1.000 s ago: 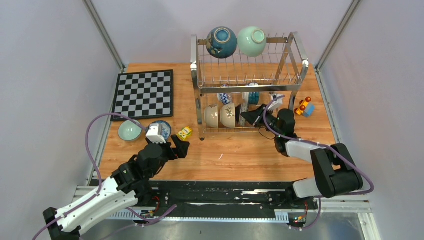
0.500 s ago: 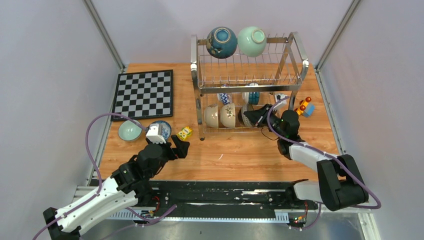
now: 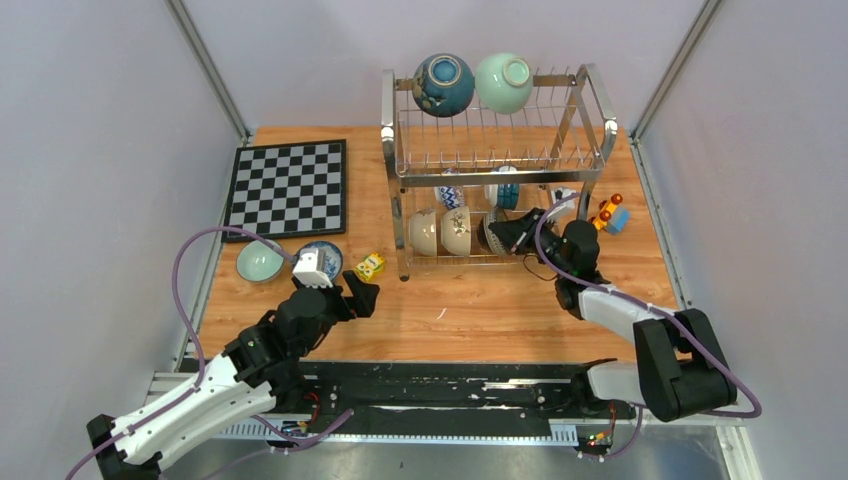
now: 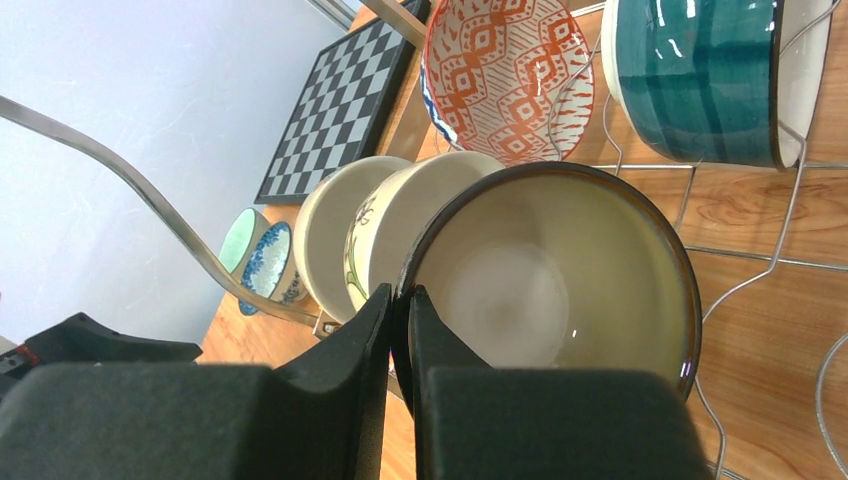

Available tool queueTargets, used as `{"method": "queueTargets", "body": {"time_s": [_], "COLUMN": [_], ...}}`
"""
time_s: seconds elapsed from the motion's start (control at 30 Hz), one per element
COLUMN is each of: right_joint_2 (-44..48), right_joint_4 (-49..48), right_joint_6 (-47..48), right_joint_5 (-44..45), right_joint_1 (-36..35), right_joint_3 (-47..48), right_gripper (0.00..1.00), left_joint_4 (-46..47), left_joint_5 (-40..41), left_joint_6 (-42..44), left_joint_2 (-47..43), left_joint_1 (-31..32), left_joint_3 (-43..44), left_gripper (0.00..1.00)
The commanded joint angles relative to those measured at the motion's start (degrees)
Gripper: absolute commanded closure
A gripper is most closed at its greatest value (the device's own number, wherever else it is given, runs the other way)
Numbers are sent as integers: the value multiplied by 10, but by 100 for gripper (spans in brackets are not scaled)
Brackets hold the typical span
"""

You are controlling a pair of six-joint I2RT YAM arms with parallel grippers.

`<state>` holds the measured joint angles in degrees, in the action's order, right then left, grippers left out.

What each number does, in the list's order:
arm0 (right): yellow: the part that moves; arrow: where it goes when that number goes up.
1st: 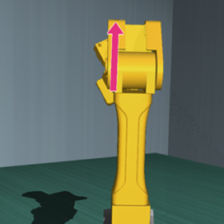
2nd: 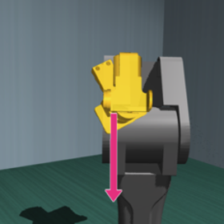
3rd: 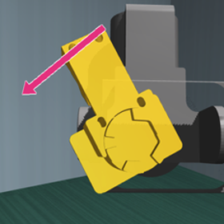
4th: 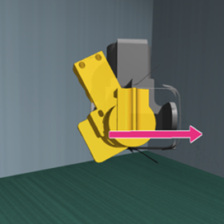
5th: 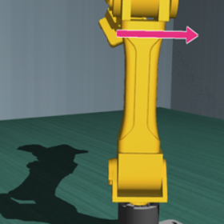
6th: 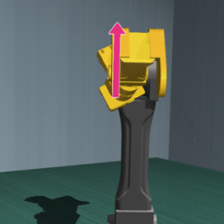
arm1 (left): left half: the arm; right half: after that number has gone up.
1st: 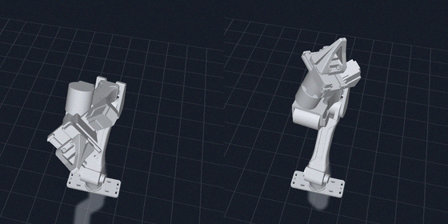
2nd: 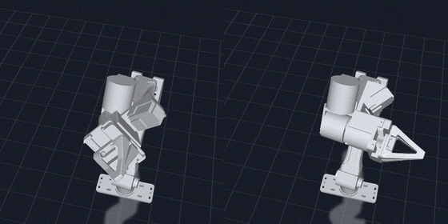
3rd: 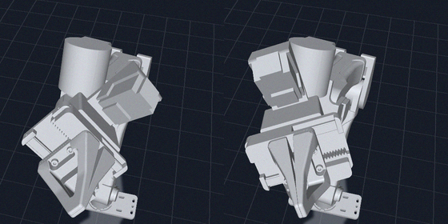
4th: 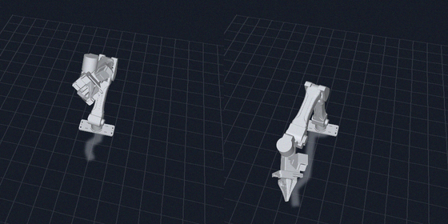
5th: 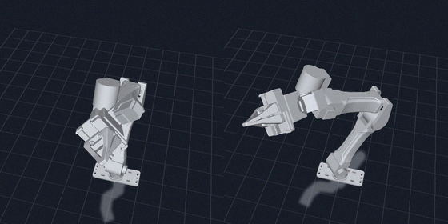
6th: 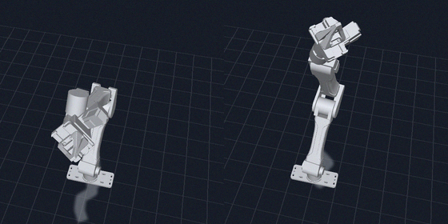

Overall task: Unload the bowls from the dish rack
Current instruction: Pick up the bowl from the dish rack.

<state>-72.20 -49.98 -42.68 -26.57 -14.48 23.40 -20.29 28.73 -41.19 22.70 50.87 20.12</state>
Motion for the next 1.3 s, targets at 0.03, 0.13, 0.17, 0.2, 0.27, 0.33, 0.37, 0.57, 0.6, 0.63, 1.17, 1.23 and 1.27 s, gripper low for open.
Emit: {"method": "queueTargets", "body": {"time_s": [0.03, 0.13, 0.17, 0.2, 0.27, 0.33, 0.37, 0.57, 0.6, 0.63, 1.17, 1.23, 1.27], "right_joint_2": [-7, -11, -12, -13, -15, -15, -15, -1, 2, 6, 16, 21, 25], "right_joint_4": [-91, -108, -113, -120, -135, -150, -157, -187, -187, -188, -296, -307, -309], "right_joint_6": [-47, -81, -92, -102, -126, -148, -156, -204, -209, -214, -349, -365, -370], "right_joint_5": [-9, -8, -8, -8, -9, -6, -5, 3, 3, 3, -21, -24, -26], "right_joint_1": [12, 13, 13, 13, 13, 13, 13, 13, 13, 13, 13, 12, 12], "right_joint_3": [-7, -8, -8, -8, -11, -14, -15, -25, -26, -26, -50, -55, -57], "right_gripper": [100, 100, 100, 100, 100, 100, 100, 100, 100, 100, 100, 100, 100], "left_joint_4": [-4, -6, -6, -6, -5, -4, -3, -4, -7, -8, -62, -76, -83], "left_joint_5": [14, 15, 16, 16, 16, 16, 17, 18, 18, 19, 90, 105, 112], "left_joint_6": [-9, -9, -10, -10, -11, -12, -12, -14, -14, -16, -76, -87, -94], "left_joint_2": [-3, -3, -3, -3, -2, -1, -1, 1, 1, 0, -12, -18, -22], "left_joint_1": [5, 5, 4, 4, 4, 5, 5, 5, 5, 5, 5, 5, 5], "left_joint_3": [-1, 1, 1, 2, 2, 3, 3, 6, 6, 6, 23, 25, 26], "left_gripper": [1, 1, 1, 1, 1, 1, 1, 1, 1, 1, 0, 0, 0]}}
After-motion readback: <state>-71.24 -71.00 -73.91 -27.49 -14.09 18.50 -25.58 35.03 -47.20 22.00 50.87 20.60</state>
